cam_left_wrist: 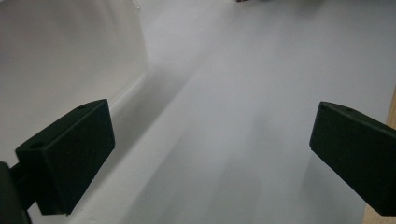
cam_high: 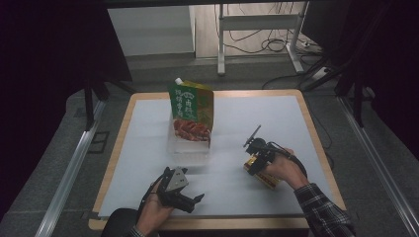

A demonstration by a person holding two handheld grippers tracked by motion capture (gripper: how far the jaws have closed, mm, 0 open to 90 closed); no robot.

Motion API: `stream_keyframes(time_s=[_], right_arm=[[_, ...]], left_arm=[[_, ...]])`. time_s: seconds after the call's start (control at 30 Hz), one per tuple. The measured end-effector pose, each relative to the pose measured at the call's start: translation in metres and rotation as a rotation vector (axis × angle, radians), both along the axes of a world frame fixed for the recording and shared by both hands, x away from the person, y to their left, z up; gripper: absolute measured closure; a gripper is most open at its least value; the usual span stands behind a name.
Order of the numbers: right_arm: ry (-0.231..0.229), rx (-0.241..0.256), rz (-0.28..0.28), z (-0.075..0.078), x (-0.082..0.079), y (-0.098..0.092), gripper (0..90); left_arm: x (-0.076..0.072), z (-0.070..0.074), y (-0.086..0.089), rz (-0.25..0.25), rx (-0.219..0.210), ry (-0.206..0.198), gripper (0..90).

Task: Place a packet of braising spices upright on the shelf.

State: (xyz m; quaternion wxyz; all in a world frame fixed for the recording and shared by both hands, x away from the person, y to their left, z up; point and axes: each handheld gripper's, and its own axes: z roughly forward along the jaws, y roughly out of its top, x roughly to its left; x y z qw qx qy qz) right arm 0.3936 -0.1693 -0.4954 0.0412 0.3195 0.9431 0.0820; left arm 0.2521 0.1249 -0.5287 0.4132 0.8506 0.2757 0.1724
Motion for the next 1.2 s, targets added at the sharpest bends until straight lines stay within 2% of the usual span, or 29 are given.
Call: stream_keyframes(time_s=[0.13,0.23,0.37,0.53,0.87,1.2], right_arm=[[-0.006,-0.007,-0.003,0.002,-0.002,0.001,32.0],[-0.038,0.02,0.003,0.008,-0.005,-0.002,32.2],[-0.092,0.093,-0.004,0.017,-0.007,-0.01,32.3],[-0.127,0.15,-0.009,0.022,-0.012,-0.016,32.3],[-0.213,0.296,-0.016,0.032,-0.021,-0.029,32.4],[-0.289,0.433,-0.023,0.043,-0.025,-0.033,32.5]], left_arm=[[0.0,0.0,0.0,0.002,0.0,-0.001,0.0],[0.0,0.001,0.001,0.005,-0.001,-0.003,0.0],[0.0,0.001,0.001,0.009,-0.001,-0.005,0.0],[0.0,0.001,0.002,0.011,-0.001,-0.007,0.0],[0.0,0.002,0.003,0.018,-0.003,-0.013,0.0],[0.0,0.003,0.005,0.029,-0.008,-0.019,0.0]])
